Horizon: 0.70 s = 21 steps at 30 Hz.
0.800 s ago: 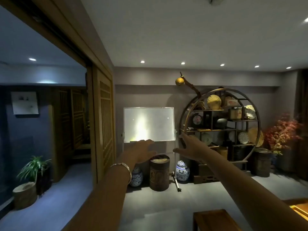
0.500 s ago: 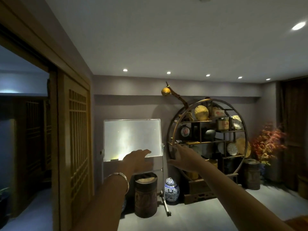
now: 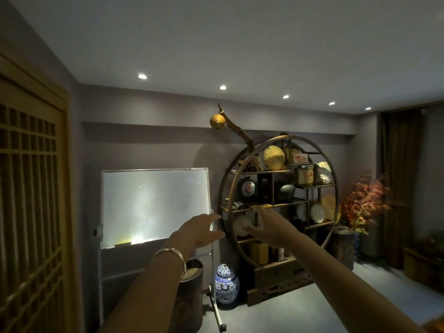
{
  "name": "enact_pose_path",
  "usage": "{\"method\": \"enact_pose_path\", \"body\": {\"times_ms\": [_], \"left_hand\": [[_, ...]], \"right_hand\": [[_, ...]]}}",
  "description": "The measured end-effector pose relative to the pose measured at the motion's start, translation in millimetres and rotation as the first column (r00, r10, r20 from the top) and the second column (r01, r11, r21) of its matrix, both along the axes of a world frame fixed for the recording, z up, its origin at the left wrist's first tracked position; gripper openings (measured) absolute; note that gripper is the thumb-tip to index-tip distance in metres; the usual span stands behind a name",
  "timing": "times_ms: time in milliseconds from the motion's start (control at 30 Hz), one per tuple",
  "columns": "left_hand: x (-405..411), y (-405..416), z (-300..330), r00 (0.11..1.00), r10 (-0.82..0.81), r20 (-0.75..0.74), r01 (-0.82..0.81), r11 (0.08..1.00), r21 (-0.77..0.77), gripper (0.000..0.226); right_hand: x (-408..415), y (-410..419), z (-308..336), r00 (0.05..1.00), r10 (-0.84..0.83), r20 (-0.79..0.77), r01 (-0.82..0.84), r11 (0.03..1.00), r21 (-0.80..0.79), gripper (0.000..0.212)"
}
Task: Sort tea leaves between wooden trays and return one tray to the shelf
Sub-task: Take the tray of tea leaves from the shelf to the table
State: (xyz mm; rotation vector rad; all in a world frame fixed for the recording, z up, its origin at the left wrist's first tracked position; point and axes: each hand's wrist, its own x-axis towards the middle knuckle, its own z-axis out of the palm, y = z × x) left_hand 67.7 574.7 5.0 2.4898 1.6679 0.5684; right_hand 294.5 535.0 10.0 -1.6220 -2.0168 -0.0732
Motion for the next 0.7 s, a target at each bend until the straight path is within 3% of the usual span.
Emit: {"method": "enact_pose_path", "body": {"times_ms": [333,433,700], "left_hand": [[33.4,278.9,17.8,0.972,-0.222,0.081,0.222,0.975,0.004,0.049],[48.9,352.4,26.2,0.97,-0.24,0.048,0.24,0.971,0.009,0.063],[105.5,512.4,-0.6,0.952,-0.302,-0.056,0.305,0.952,0.033,0.065]], "right_hand": [[31.5,237.0,4.8,0.982,-0.187,0.024,0.188,0.98,-0.062,0.073],[47.2,296.4,9.3,0.975,-0.222,0.018,0.222,0.973,-0.065,0.07],[100.4,449.5,-11.0,0.958,-0.286,0.037,0.288,0.954,-0.083,0.072]]}}
